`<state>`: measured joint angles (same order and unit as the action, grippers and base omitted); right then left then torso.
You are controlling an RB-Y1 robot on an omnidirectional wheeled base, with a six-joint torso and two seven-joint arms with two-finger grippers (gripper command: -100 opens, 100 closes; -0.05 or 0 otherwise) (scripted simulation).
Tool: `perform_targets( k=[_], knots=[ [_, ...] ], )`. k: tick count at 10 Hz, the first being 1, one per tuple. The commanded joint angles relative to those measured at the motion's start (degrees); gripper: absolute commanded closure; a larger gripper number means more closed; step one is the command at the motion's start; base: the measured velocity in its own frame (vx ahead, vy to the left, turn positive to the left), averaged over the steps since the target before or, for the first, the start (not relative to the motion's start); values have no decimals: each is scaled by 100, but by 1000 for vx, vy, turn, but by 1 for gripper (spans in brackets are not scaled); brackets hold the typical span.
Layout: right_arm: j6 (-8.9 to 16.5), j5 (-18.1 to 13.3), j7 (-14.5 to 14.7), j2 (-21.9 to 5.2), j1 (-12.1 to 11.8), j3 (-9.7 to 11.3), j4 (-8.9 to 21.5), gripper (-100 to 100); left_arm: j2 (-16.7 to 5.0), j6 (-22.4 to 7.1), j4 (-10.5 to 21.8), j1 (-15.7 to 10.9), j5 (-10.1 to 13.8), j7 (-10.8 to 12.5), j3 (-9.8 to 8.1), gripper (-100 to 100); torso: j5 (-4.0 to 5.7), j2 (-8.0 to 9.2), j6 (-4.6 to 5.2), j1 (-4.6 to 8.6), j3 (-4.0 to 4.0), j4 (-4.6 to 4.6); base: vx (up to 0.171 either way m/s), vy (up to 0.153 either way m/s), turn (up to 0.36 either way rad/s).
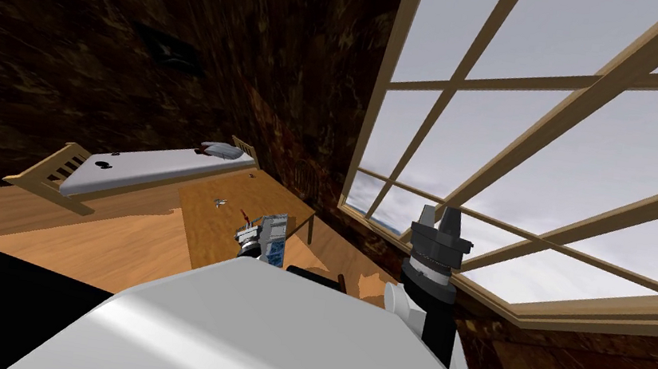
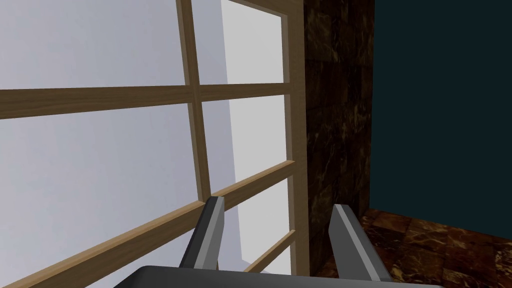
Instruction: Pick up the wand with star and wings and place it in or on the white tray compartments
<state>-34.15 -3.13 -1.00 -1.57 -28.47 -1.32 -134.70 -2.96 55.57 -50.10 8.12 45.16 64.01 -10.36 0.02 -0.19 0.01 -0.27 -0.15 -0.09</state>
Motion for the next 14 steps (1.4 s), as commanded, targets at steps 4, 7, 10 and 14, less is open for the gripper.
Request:
perform_targets(
  k=[4,7,10,14],
  knots=[
    [0,0,0,0,0,0,0,0,-1,0,1,1,-1,-2,0,0,0,0,0,0,0,1,0,0,0],
    [0,0,0,1,0,1,0,0,-360,-128,91,-250,-90,-227,-194,100,10,5,-3,31,3,2,-10,-85,95],
    [0,0,0,1,0,1,0,0,-437,-268,133,-526,-156,-444,-406,100,15,12,-2,49,7,3,-34,-106,107],
    [0,0,0,0,0,0,0,0,-356,-505,52,-890,-171,-670,-656,100,16,16,-2,35,9,4,-47,-60,83]
  ],
)
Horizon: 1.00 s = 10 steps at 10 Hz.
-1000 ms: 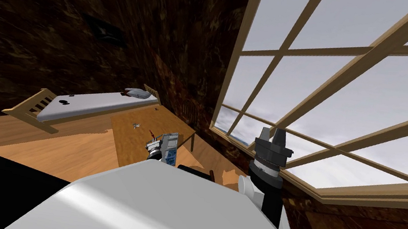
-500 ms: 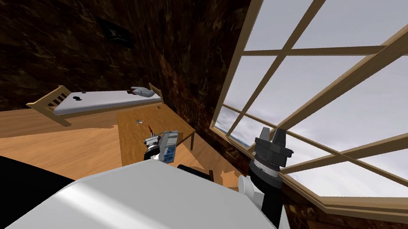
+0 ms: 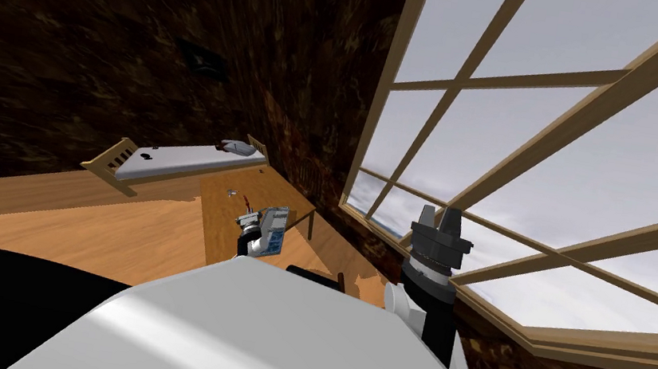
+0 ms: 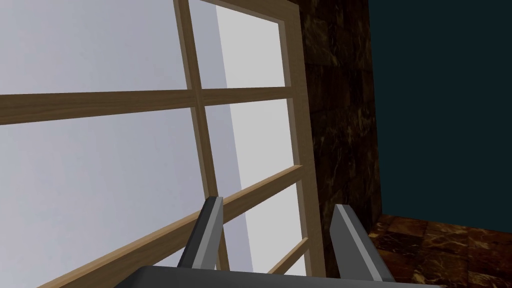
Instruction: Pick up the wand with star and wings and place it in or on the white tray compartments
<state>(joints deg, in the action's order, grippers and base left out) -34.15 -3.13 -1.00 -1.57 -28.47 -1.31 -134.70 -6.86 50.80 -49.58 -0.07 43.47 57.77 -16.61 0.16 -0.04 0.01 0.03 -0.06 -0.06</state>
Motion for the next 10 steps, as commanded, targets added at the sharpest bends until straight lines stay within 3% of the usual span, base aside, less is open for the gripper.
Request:
perform_targets(
  k=[1,6,8,10],
  knots=[
    [0,0,0,0,0,0,0,0,38,-136,-50,-181,5,-111,-91,100,0,0,0,0,0,0,-77,-34,50],
    [0,0,0,0,0,0,0,0,-70,-661,-329,-412,126,-426,-141,100,-4,13,-1,3,9,5,-72,-50,45],
    [0,0,0,0,0,0,0,0,25,-948,-550,-427,260,-614,-80,100,-6,4,1,5,4,4,-35,-64,21],
    [0,0,0,0,0,0,0,0,282,-1203,-772,-418,396,-786,1,100,-10,-7,6,11,-2,1,-14,-75,12]
  ],
)
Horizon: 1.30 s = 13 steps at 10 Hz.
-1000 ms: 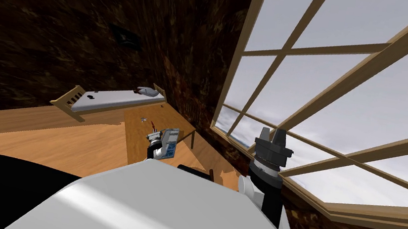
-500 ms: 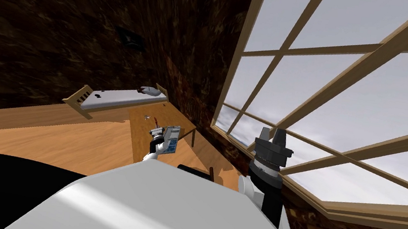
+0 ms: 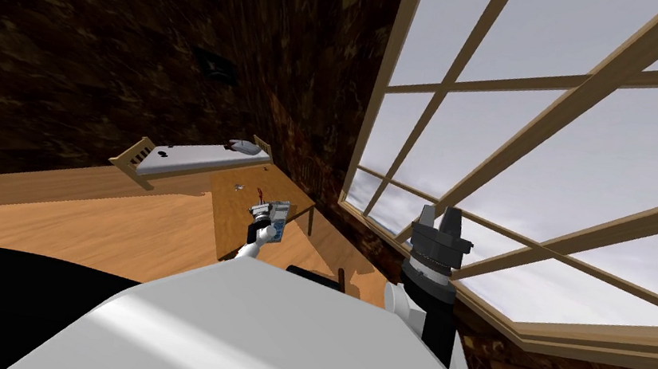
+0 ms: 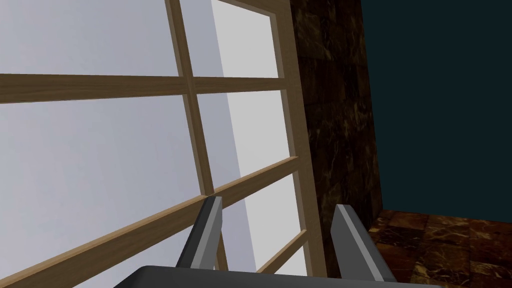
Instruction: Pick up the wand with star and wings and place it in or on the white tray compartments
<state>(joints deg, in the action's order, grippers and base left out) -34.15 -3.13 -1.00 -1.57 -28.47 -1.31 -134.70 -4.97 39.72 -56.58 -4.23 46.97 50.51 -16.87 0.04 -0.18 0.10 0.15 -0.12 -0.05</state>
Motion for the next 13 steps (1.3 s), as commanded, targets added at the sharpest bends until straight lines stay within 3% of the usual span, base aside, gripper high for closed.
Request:
perform_targets(
  k=[1,2,3,4,8,9,10,12,13],
  knots=[
    [0,0,0,0,0,0,0,0,181,-138,-111,1,71,-89,43,100,0,0,0,0,0,0,5,-64,-19],
    [0,0,0,0,0,0,0,0,260,-169,-139,3,88,-111,54,100,-1,-5,-2,-5,-2,0,8,-46,-13],
    [0,0,0,0,0,0,0,0,185,-111,-56,-10,63,-55,62,100,-2,-6,-5,-14,-2,0,3,-15,-3],
    [0,0,0,0,0,0,0,0,199,-124,-58,-12,64,-61,69,-100,-3,-2,-11,-32,0,2,0,0,0],
    [0,0,0,-1,0,-1,0,0,199,-124,-57,-12,64,-61,69,-100,-6,2,-12,-44,3,3,0,0,0],
    [0,0,0,-1,0,-1,0,0,199,-124,-57,-12,64,-61,69,0,-6,2,-12,-44,3,3,0,0,0],
    [0,0,0,-1,0,-1,0,0,255,-171,-156,-72,169,-276,12,-100,-6,2,-12,-44,3,3,-26,12,-44],
    [0,0,0,-1,1,-1,0,0,312,-219,-255,-133,274,-490,-46,-100,-7,22,-10,-51,13,7,-59,26,-55],
    [0,0,0,-1,0,-1,0,0,369,-266,-353,-193,380,-705,-103,-100,-8,22,-12,-53,14,7,-48,27,-42]
  ],
)
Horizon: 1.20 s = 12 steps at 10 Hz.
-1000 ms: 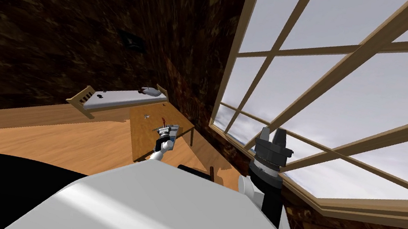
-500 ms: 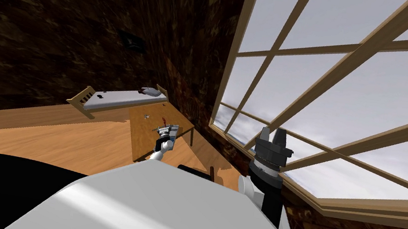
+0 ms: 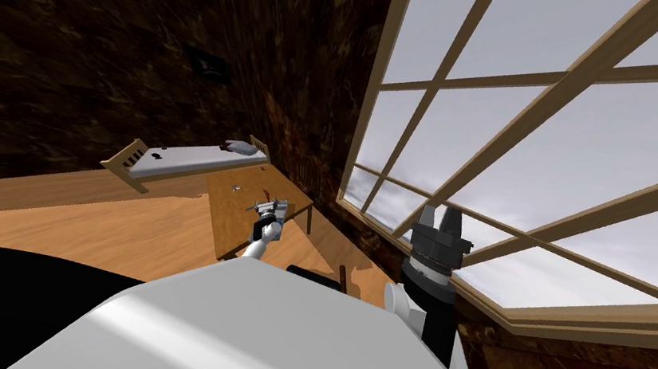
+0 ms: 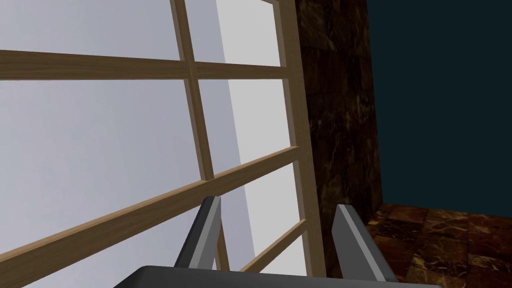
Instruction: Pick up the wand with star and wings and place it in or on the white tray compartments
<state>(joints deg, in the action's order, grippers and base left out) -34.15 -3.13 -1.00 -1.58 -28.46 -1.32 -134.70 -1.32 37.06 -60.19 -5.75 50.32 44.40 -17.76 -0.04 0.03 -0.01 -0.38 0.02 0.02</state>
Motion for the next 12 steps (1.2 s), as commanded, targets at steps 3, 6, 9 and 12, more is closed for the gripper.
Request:
perform_targets(
  k=[3,6,9,12],
  knots=[
    [0,0,0,0,0,0,0,0,117,-96,-189,-162,255,-524,-129,-100,-1,8,0,-5,4,2,-63,33,-55],
    [0,0,0,0,0,0,0,0,230,-191,-387,-282,466,-953,-244,-100,0,0,0,3,0,0,-45,21,-49],
    [0,0,0,0,0,0,0,0,343,-286,-584,-402,677,-1383,-359,-100,-1,4,-1,-5,2,0,-55,31,-44],
    [0,0,0,0,-1,0,0,0,383,-315,-651,-437,738,-1512,-393,0,1,-11,-2,5,-6,-3,-18,6,-20]
  ],
)
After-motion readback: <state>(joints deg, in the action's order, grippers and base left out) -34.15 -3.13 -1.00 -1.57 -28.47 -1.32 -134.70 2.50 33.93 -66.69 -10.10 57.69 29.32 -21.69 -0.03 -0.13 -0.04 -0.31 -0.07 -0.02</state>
